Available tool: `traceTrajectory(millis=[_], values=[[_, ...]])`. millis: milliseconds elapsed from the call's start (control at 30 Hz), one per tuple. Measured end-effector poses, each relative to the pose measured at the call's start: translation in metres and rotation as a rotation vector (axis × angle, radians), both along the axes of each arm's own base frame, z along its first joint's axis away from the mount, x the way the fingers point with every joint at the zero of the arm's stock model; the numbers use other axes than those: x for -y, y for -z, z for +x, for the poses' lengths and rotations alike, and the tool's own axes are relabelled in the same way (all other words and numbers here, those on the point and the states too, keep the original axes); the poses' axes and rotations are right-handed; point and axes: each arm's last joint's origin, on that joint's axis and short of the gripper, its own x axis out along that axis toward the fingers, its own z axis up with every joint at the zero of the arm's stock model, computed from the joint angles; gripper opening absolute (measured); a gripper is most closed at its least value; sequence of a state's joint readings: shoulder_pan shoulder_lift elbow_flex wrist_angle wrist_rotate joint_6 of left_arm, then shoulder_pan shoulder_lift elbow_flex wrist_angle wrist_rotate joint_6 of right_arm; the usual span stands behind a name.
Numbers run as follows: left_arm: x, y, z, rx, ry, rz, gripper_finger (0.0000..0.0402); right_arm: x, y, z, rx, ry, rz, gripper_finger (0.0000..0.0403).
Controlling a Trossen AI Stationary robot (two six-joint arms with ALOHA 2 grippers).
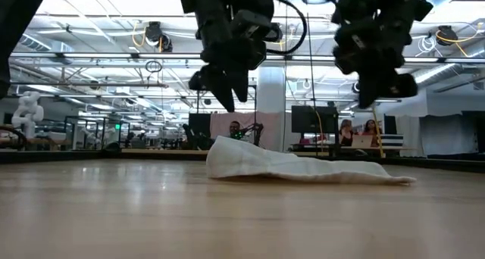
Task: Roll towel into tight, uniform cylinder
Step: Roll the white towel
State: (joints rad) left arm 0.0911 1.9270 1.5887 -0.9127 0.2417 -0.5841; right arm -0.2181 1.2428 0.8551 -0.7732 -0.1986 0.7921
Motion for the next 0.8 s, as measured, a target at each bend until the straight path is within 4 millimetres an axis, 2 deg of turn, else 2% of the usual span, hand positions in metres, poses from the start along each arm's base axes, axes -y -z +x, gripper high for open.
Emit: traceTrajectory(millis=[200,300,367,433,633,800], values=[[0.045,-0.026,0.004,0.126,-0.133,-0.045,0.0168,0.035,0.013,-0.012,-0.024,0.039,-0.019,0.0000],[0.069,-0.025,0.001,0.111,-0.253,0.013,0.0168,0.049,0.028,-0.011,0.050,0.025,0.025,0.0000],[0.082,-0.021,-0.006,0.053,-0.328,0.057,0.0168,0.054,0.039,-0.009,0.090,0.011,0.062,0.0000],[0.092,-0.019,-0.006,0.066,-0.374,0.062,0.0171,0.057,0.047,-0.008,0.101,0.007,0.076,0.0000],[0.099,-0.007,-0.008,0.080,-0.452,0.026,0.0216,0.061,0.059,-0.002,0.106,-0.008,0.075,0.0000],[0.089,0.013,-0.016,0.009,-0.441,0.070,0.0240,0.061,0.061,0.001,0.124,-0.018,0.081,0.0009]])
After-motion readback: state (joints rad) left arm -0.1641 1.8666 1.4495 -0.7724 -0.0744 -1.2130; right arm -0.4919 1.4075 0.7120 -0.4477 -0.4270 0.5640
